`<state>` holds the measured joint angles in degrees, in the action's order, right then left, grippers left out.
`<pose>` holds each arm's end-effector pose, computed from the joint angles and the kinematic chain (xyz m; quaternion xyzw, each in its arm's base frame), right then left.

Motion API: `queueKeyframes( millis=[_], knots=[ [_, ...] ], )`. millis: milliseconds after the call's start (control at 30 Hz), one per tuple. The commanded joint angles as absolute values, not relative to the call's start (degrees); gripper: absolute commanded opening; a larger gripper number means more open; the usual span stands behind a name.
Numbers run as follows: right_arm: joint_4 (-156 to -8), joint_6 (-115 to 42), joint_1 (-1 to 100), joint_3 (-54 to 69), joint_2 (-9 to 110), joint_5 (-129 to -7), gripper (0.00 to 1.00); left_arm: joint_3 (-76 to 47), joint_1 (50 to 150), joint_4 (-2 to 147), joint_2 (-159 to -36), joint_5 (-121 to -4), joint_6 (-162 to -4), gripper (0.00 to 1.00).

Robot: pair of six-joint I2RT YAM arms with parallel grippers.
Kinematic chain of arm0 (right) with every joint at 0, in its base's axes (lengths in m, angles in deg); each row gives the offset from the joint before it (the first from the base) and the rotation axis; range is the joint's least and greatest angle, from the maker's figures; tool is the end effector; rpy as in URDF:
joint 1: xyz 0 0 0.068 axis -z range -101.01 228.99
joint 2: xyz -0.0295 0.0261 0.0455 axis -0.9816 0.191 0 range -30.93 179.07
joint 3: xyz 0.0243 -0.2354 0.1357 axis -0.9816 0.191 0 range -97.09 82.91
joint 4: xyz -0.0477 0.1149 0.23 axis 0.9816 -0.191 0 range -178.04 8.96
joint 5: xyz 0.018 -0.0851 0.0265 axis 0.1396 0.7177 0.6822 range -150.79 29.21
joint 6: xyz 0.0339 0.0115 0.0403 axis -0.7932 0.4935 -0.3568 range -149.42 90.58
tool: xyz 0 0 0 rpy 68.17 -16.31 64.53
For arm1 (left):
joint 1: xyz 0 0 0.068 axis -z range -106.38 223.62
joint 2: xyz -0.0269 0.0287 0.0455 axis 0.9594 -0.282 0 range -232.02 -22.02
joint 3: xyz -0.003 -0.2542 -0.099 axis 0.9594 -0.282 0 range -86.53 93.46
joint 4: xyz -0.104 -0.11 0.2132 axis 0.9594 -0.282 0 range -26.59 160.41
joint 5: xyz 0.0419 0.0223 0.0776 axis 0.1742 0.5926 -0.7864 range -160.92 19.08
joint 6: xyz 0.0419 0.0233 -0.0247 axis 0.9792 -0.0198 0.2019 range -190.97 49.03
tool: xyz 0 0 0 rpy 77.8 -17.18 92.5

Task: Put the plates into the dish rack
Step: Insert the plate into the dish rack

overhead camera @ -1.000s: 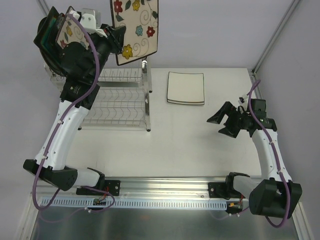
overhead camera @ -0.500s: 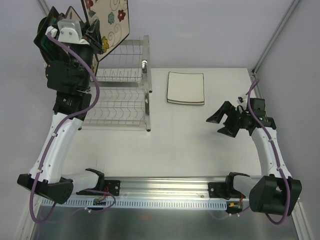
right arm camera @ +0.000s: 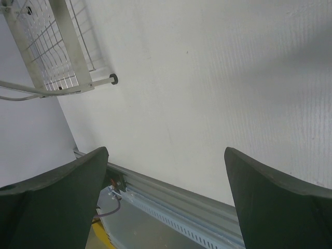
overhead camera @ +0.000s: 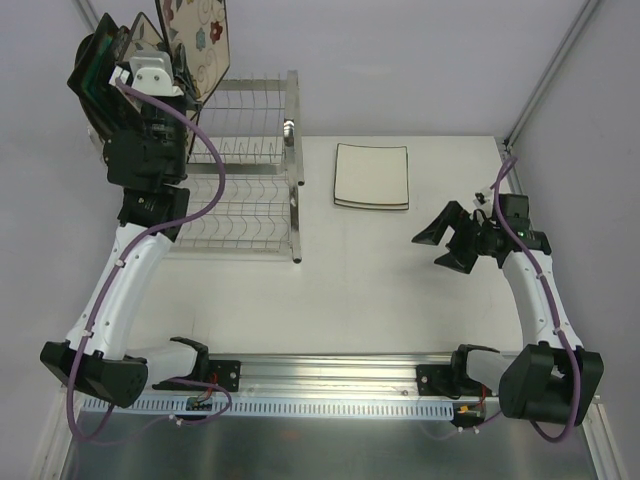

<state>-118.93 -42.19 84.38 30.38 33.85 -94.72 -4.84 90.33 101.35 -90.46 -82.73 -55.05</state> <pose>0.2270 -0.0015 0.2795 0.0438 0.9036 0.2948 0.3077 0.2183 -0.0580 0.5495 0.0178 0.3982 0.0337 0.9165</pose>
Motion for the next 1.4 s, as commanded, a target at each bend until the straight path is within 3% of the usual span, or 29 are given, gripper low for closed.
queueKeyframes(
  millis=[0,1367],
  knots=[
    [-117.78,-41.37,84.7,27.01,34.55,-96.65,1.0,-2.51,88.83,124.9,-86.62,-83.66,-52.07,0.0],
    [-118.74,-40.05,84.7,25.52,37.19,-96.91,1.0,-10.15,83.38,127.1,-91.37,-88.15,-54.97,0.0]
  ],
)
